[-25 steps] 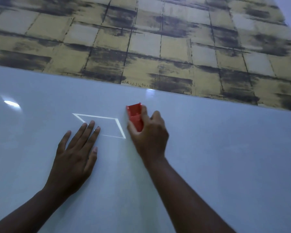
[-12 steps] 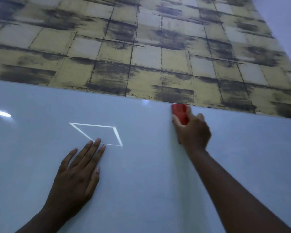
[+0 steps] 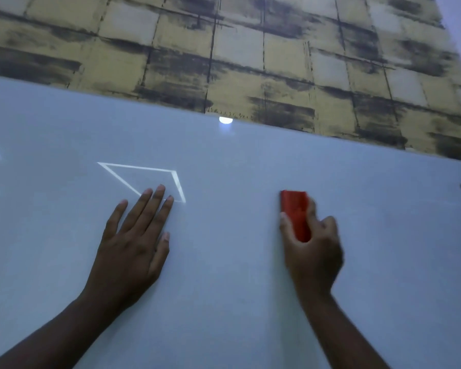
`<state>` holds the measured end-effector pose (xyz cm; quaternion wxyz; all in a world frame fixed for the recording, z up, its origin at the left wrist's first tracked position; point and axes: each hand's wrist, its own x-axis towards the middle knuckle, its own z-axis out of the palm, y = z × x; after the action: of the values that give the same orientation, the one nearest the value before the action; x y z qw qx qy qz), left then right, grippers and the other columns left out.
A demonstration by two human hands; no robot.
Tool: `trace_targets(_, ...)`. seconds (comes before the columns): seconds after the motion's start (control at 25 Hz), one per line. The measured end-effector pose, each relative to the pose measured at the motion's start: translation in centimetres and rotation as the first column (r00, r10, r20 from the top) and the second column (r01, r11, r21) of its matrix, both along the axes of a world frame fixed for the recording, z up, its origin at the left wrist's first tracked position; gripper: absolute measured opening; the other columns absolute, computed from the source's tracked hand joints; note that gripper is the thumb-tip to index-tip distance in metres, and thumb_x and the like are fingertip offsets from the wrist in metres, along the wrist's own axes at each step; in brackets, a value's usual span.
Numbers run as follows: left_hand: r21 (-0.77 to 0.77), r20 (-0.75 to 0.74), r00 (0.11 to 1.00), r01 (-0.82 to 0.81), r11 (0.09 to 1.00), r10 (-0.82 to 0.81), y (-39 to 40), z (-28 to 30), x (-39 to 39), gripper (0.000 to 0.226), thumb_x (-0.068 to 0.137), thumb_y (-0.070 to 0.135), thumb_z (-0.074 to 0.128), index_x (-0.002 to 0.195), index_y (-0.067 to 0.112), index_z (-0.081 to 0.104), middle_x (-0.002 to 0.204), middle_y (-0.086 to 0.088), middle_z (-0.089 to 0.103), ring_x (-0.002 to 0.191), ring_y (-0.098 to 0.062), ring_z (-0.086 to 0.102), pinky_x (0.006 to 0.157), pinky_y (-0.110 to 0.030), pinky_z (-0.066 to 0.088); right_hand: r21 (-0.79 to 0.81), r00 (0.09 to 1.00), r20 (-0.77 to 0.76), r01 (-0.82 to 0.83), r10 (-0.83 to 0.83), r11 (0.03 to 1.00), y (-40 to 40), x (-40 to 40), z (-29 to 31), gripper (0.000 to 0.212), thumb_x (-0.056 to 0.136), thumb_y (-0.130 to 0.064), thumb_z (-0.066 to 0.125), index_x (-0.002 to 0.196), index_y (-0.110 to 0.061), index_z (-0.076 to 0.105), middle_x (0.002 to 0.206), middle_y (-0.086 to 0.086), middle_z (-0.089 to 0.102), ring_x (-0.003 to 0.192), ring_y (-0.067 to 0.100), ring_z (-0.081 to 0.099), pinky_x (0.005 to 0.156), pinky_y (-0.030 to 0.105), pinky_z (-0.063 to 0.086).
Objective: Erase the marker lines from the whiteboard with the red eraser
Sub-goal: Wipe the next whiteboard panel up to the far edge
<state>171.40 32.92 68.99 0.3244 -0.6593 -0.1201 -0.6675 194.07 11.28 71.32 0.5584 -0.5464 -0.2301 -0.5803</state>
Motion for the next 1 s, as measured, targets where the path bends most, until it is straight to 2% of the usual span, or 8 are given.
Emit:
trace_targets(0.08,-0.014,-0.005,1.0,0.0,1.0,0.0,-0.2,-0.4,0.1,0.062,0.107,0.03,0.033,0.165,0.009,0.035,0.175,-0.008,0.027,0.162,-0.025,0.028,0.129,-0.056,0.025,-0.125,0.993,0.115,0.001,0.013,0.992,2.7,-3.8,-2.8,0.068,0.084,-0.057,0.062,0.145,-0.026,0.058,0.085,0.001,0.044,0.069,0.025,0.055,0.057,0.034,0.048)
trace_targets(0.28,-0.059,-0.063,0.998,0.006,0.998,-0.01,0.1,-1.7,-0.8,0.062,0.108,0.029,0.032,0.167,0.01,0.029,0.177,-0.008,0.022,0.164,-0.023,0.022,0.131,-0.054,0.021,-0.408,0.923,0.372,0.07,0.096,0.911,6.1,-9.7,-8.1,0.07,0.089,-0.055,0.061,0.149,-0.02,0.053,0.087,0.004,0.05,0.072,0.022,0.052,0.057,0.036,0.049)
trace_targets(0.4,-0.074,-0.095,0.995,0.011,0.997,-0.017,0.1,-2.7,-1.6,0.061,0.109,0.028,0.029,0.168,0.012,0.026,0.177,-0.006,0.02,0.164,-0.022,0.02,0.132,-0.052,0.02,-0.488,0.863,0.492,0.161,0.118,0.858,5.9,-10.2,-10.6,0.069,0.089,-0.054,0.062,0.149,-0.021,0.052,0.086,0.005,0.051,0.071,0.022,0.05,0.055,0.037,0.047)
trace_targets(0.48,-0.082,-0.083,0.996,0.021,0.996,-0.028,0.1,-3.4,-2.0,0.061,0.109,0.026,0.029,0.168,0.013,0.027,0.177,-0.005,0.022,0.164,-0.021,0.021,0.132,-0.052,0.021,-0.487,0.845,0.526,0.208,0.096,0.848,5.0,-9.4,-10.2,0.068,0.087,-0.055,0.064,0.147,-0.023,0.054,0.085,0.005,0.05,0.07,0.023,0.05,0.054,0.037,0.046)
trace_targets(0.56,-0.085,-0.067,0.997,0.028,0.996,-0.034,0.1,-4.2,-2.2,0.06,0.109,0.025,0.03,0.167,0.011,0.029,0.176,-0.005,0.024,0.163,-0.022,0.024,0.131,-0.053,0.023,-0.459,0.879,0.474,0.2,0.048,0.865,3.6,-7.9,-8.5,0.068,0.086,-0.056,0.063,0.147,-0.026,0.055,0.084,0.004,0.05,0.069,0.024,0.051,0.055,0.035,0.047)
trace_targets(0.72,-0.09,-0.047,0.998,0.028,0.996,-0.033,0.0,-5.8,-2.4,0.059,0.109,0.025,0.032,0.167,0.009,0.031,0.176,-0.007,0.025,0.163,-0.024,0.024,0.131,-0.054,0.021,-0.337,0.978,0.204,0.115,-0.047,0.935,-0.4,-3.0,-6.5,0.069,0.085,-0.06,0.06,0.149,-0.035,0.051,0.086,0.0,0.045,0.071,0.022,0.053,0.057,0.033,0.049)
trace_targets(0.88,-0.149,-0.019,0.998,0.061,0.987,-0.064,-0.7,-7.7,-2.2,0.06,0.109,0.024,0.037,0.167,0.01,0.032,0.176,-0.008,0.025,0.164,-0.025,0.022,0.133,-0.053,0.016,-0.201,0.999,-0.048,0.016,-0.026,0.98,-4.3,1.4,-10.0,0.071,0.087,-0.054,0.071,0.151,-0.036,0.048,0.087,-0.001,0.042,0.07,0.02,0.052,0.063,0.039,0.054)
trace_targets(1.0,-0.211,-0.024,0.996,0.077,0.974,-0.084,-1.4,-9.1,-2.1,0.061,0.109,0.025,0.039,0.167,0.01,0.031,0.176,-0.009,0.022,0.165,-0.027,0.018,0.133,-0.056,0.013,-0.176,0.993,-0.119,-0.006,-0.015,0.984,-5.7,2.6,-12.8,0.07,0.089,-0.055,0.069,0.153,-0.035,0.046,0.09,0.001,0.044,0.074,0.02,0.052,0.068,0.036,0.052)
